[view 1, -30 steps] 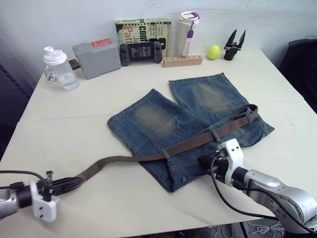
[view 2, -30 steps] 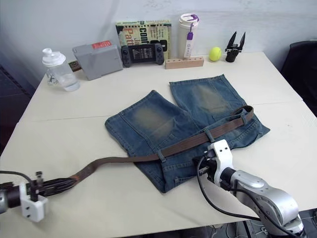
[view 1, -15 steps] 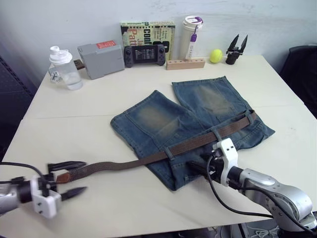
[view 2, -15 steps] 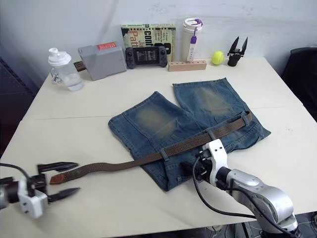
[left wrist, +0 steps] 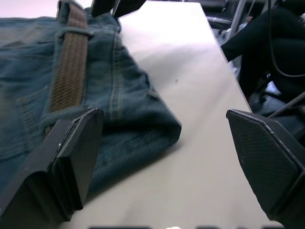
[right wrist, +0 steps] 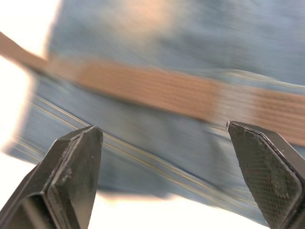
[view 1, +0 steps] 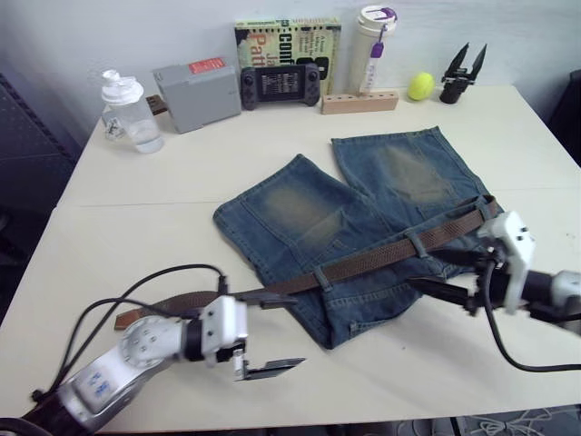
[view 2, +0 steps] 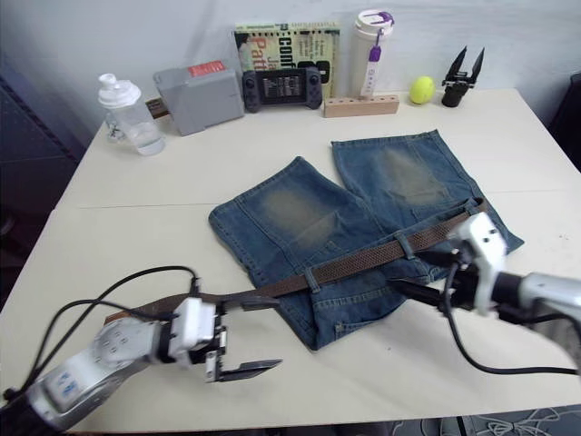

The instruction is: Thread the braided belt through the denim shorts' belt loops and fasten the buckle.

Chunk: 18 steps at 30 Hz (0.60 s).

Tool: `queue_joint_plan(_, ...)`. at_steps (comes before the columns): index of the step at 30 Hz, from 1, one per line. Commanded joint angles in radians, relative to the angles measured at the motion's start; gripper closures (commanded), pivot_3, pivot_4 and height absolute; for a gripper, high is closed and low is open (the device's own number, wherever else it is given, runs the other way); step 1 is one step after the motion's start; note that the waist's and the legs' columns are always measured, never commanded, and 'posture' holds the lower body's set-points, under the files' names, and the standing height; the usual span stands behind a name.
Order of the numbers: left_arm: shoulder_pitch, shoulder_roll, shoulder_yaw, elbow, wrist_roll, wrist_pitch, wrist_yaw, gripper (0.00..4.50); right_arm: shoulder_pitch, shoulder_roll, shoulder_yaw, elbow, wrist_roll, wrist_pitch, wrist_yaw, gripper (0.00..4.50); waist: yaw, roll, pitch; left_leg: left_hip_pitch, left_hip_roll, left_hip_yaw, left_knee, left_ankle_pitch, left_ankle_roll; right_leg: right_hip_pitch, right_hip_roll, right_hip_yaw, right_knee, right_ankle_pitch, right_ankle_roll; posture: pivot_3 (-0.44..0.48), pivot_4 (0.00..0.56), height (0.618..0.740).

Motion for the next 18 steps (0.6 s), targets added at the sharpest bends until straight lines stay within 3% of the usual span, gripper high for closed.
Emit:
queue_joint_plan(1, -0.137, -0.127, -0.054, 0.059, 0.034, 0.157, -0.081, 0.0, 0.015, -0.094, 0.056, 0.213, -0.283, -0.415, 0.149, 0.07, 0.004, -0.001, 0.001, 0.0, 0.0, 0.002, 0.0, 0.0, -0.001, 0.001, 0.001, 0.0, 0.0, 0.0, 0.0, 0.0, 0.15, 0.726)
queue_joint_plan(4, -0.202, -0.206, -0.082, 0.092, 0.093, 0.226, -0.123, 0.0, -0.057, -0.114, 0.112, 0.353, -0.39, -0.602, 0.183, 0.07, -0.003, -0.003, 0.003, 0.0, 0.0, 0.003, 0.001, 0.002, 0.0, 0.001, 0.0, 0.0, 0.0, 0.001, 0.001, 0.0, 0.15, 0.726)
queue_joint_plan(8, -0.279, -0.303, -0.153, 0.164, 0.225, 0.282, -0.154, 0.0, -0.225, -0.102, 0.293, 0.574, -0.672, -0.85, 0.088, 0.07, -0.014, -0.004, 0.004, 0.0, 0.001, 0.005, -0.001, 0.002, -0.001, 0.002, 0.002, 0.001, 0.0, 0.001, 0.001, 0.0, 0.15, 0.726)
queue_joint_plan(14, -0.349, -0.375, -0.204, 0.277, 0.469, 0.311, -0.112, 0.0, -0.385, -0.015, 0.442, 0.764, -0.88, -1.013, -0.03, 0.07, -0.015, -0.01, 0.004, -0.001, 0.002, 0.003, -0.001, 0.004, -0.004, 0.002, 0.002, 0.0, 0.0, 0.001, 0.0, 0.0, 0.15, 0.726)
queue_joint_plan(18, -0.363, -0.403, -0.199, 0.338, 0.61, 0.277, -0.056, 1.26, -0.449, 0.049, 0.492, 0.828, -0.922, -1.055, -0.04, 1.32, -0.026, -0.028, -0.005, 0.001, 0.004, 0.001, 0.001, 0.004, -0.004, 0.007, 0.002, 0.001, -0.001, 0.002, -0.002, 0.0, 0.15, 0.726)
